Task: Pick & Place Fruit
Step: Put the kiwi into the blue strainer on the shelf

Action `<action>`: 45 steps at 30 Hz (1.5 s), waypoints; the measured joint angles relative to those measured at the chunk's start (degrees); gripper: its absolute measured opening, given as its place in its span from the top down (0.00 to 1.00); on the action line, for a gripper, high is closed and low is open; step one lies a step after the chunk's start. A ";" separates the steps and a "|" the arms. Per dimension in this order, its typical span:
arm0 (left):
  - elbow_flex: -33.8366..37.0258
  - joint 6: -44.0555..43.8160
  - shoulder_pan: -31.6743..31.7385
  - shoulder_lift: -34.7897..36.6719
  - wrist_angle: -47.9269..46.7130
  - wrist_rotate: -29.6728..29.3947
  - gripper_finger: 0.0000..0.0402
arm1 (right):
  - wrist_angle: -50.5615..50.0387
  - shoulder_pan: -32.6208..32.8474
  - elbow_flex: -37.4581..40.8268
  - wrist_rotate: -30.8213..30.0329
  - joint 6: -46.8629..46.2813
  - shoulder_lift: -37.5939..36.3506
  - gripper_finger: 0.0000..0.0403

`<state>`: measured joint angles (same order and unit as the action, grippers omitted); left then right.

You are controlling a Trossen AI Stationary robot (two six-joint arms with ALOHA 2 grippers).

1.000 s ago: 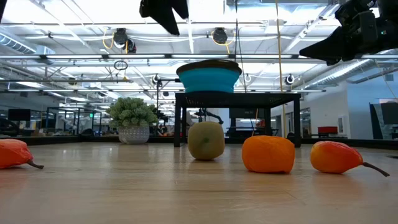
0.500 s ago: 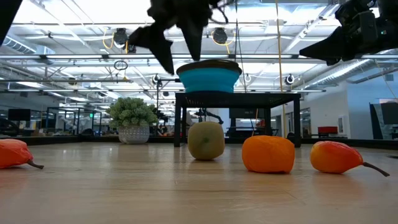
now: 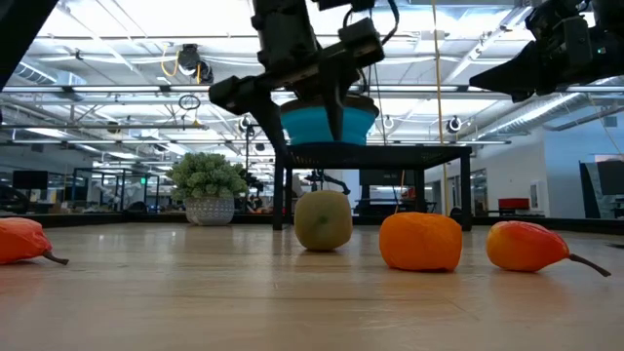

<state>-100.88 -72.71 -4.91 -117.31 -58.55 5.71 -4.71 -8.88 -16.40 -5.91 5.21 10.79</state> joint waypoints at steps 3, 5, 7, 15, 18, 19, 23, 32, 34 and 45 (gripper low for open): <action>-0.01 -5.94 -1.40 -0.53 2.83 -2.65 0.32 | 0.02 0.00 0.00 0.00 0.00 0.00 1.00; 0.00 -8.78 -2.64 -0.71 4.04 -4.32 0.32 | 0.06 0.00 0.00 0.00 0.00 -0.02 1.00; -0.02 -10.34 -3.77 -1.18 5.09 -6.07 0.32 | 0.04 0.00 0.00 0.02 0.00 0.00 1.00; 0.00 -18.14 -6.35 -2.16 4.83 -10.28 0.32 | 0.07 0.00 0.00 0.11 0.00 -0.01 1.00; 0.00 -19.08 -6.54 -3.16 5.61 -10.72 0.32 | 0.07 0.00 0.00 0.13 0.00 0.00 1.00; 0.00 -19.12 -6.64 -3.62 5.61 -10.68 0.32 | 0.07 0.00 0.00 0.13 0.00 0.00 1.00; 0.00 -19.34 -6.81 -5.55 5.62 -10.20 0.32 | 0.03 0.00 0.00 0.13 0.00 0.00 1.00; 0.00 -19.33 -6.69 -8.90 5.71 -8.98 0.32 | 0.00 0.00 0.00 0.13 0.00 -0.02 1.00; 0.00 -19.32 -6.69 -9.52 5.64 -7.64 0.32 | 0.00 0.00 0.00 0.13 0.00 -0.01 1.00; 0.00 -20.58 -6.69 -11.06 6.42 -6.18 0.32 | 0.04 0.00 0.00 0.08 0.00 0.00 1.00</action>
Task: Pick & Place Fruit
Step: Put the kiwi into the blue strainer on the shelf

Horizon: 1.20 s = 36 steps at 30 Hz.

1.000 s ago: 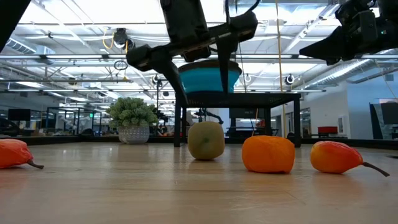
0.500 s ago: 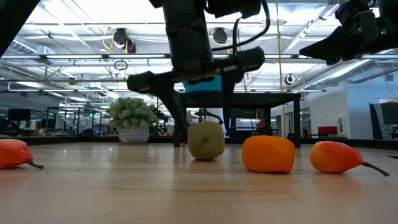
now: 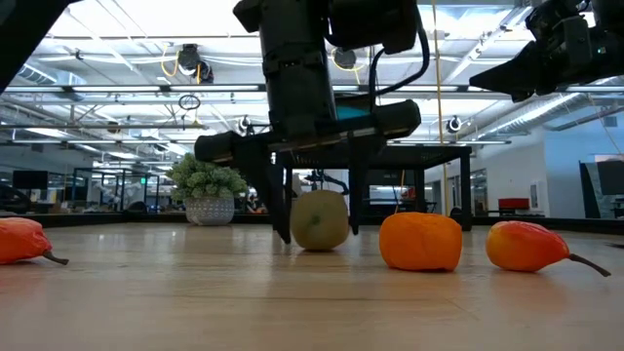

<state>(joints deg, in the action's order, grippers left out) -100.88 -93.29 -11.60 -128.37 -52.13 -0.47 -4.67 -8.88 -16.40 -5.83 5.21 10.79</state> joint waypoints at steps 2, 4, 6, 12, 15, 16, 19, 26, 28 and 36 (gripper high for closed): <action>0.00 -0.08 0.00 0.03 -0.04 0.00 0.33 | 0.02 0.00 0.00 -0.04 0.00 0.00 1.00; 0.00 -0.18 0.00 0.01 -0.17 0.06 0.36 | 0.02 0.00 0.00 -0.04 0.04 0.00 1.00; 0.00 -0.07 0.00 0.03 -0.10 0.13 0.41 | 0.02 0.00 0.00 -0.04 0.02 0.00 1.00; -0.02 0.24 -0.02 0.08 -0.03 0.15 0.55 | 0.02 0.00 0.00 -0.04 0.02 0.00 1.00; -0.02 2.31 -0.07 0.08 0.05 0.15 0.57 | 0.02 0.00 0.00 -0.04 0.02 0.00 1.00; -0.02 2.99 -0.07 0.08 0.18 0.12 0.57 | 0.02 0.00 0.00 -0.01 0.02 0.00 1.00; 0.00 5.48 -0.07 0.50 0.44 0.17 0.54 | 0.02 0.00 0.00 0.00 0.02 0.00 1.00; 0.00 10.05 0.57 4.01 2.06 -2.22 0.53 | -0.01 0.00 0.00 0.07 0.01 0.00 1.00; 0.00 11.99 0.81 5.83 2.50 -3.65 0.55 | 0.05 -0.01 0.00 0.03 0.01 -0.02 1.00; -0.02 25.49 1.64 14.28 3.78 -11.11 0.52 | 0.11 0.00 0.00 0.01 0.05 -0.02 1.00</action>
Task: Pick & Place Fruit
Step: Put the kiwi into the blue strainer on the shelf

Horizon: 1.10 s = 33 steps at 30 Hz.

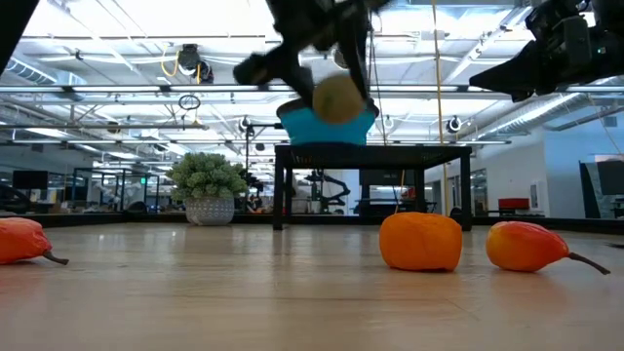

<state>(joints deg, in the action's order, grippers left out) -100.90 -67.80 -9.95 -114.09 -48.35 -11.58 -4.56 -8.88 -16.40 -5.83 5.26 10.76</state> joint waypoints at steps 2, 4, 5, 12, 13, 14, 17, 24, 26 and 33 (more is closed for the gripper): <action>0.00 4.11 -0.02 2.16 1.08 -1.80 0.52 | -0.02 0.00 0.00 0.03 -0.02 0.00 1.00; 0.00 8.50 0.08 4.27 3.35 -3.11 0.53 | -0.06 0.00 0.00 0.04 0.04 0.00 1.00; 0.00 10.63 0.10 5.26 4.77 -3.76 0.53 | -0.06 0.00 0.00 0.02 0.04 0.00 1.00; 0.00 28.05 0.12 10.79 19.07 -5.04 0.52 | -0.07 0.00 0.00 0.02 0.00 0.01 1.00; 0.00 30.84 0.02 11.15 21.51 -4.99 0.51 | -0.11 0.00 0.00 0.02 0.00 0.02 1.00; 0.00 33.51 -0.10 11.55 24.25 -4.64 0.51 | -0.11 0.00 0.00 0.02 0.00 0.00 1.00; 0.00 41.37 -0.31 12.11 32.04 -1.02 0.50 | -0.20 0.00 0.00 0.03 0.06 0.00 1.00; 0.00 53.78 -0.31 12.05 48.47 14.59 0.50 | -0.39 0.00 0.00 0.02 0.15 0.00 1.00; 0.00 56.12 -0.35 12.05 51.92 18.49 0.50 | -0.41 0.00 0.00 0.02 0.15 0.00 1.00; 0.00 62.74 -0.35 12.05 64.99 32.73 0.50 | -0.39 0.00 0.00 0.02 0.17 0.00 1.00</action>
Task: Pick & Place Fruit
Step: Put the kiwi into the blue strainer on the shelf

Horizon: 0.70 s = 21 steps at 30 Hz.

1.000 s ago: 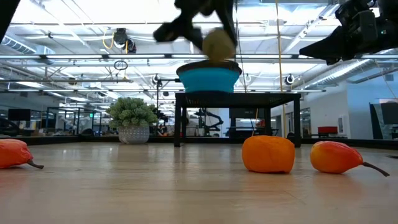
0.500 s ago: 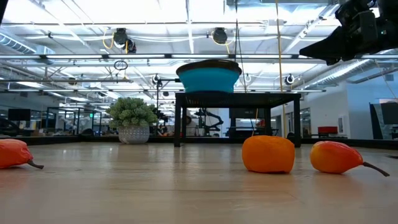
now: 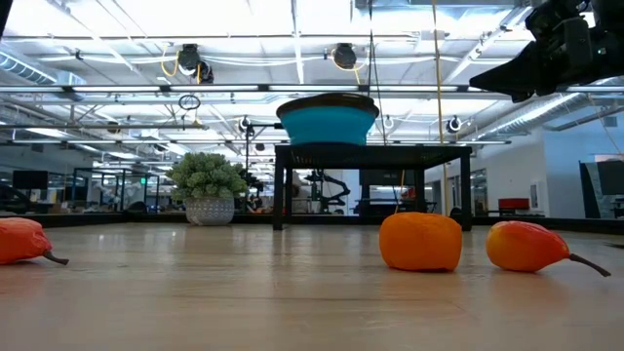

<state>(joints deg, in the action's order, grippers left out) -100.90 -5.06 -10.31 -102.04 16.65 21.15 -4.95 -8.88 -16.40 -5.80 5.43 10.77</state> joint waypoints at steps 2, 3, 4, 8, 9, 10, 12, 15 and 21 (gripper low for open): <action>0.00 1.90 -0.02 -0.02 2.64 3.58 0.50 | 0.00 0.00 0.00 0.00 0.25 0.00 1.00; 0.00 3.09 -0.02 0.00 4.11 5.52 0.50 | 0.00 0.00 0.00 0.00 0.49 0.00 1.00; 0.00 4.29 -0.01 -0.01 5.68 7.42 0.50 | 0.00 0.00 0.00 0.00 1.07 0.00 1.00; 0.00 8.88 -0.04 0.00 9.72 12.98 0.50 | 0.00 0.00 0.00 0.00 3.13 0.00 1.00; 0.00 9.88 -0.04 0.00 10.16 13.85 0.50 | 0.00 0.00 0.00 0.00 3.28 0.00 1.00; 0.00 10.96 -0.06 0.00 10.40 14.46 0.50 | 0.00 0.00 0.00 -0.02 3.32 0.00 1.00; 0.00 12.89 -0.11 0.00 10.58 15.08 0.50 | 0.00 0.00 0.00 -0.02 3.27 0.01 1.00; 0.00 13.99 -0.32 0.00 10.61 15.11 0.50 | 0.00 0.00 0.00 -0.02 3.26 0.00 1.00; 0.00 10.84 -0.76 -0.02 11.47 9.51 0.50 | 0.00 0.00 0.00 -0.02 3.26 0.01 1.00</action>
<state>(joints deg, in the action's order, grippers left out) -100.90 5.78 -11.07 -102.06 28.12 30.66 -4.95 -8.88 -16.40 -5.82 8.69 10.77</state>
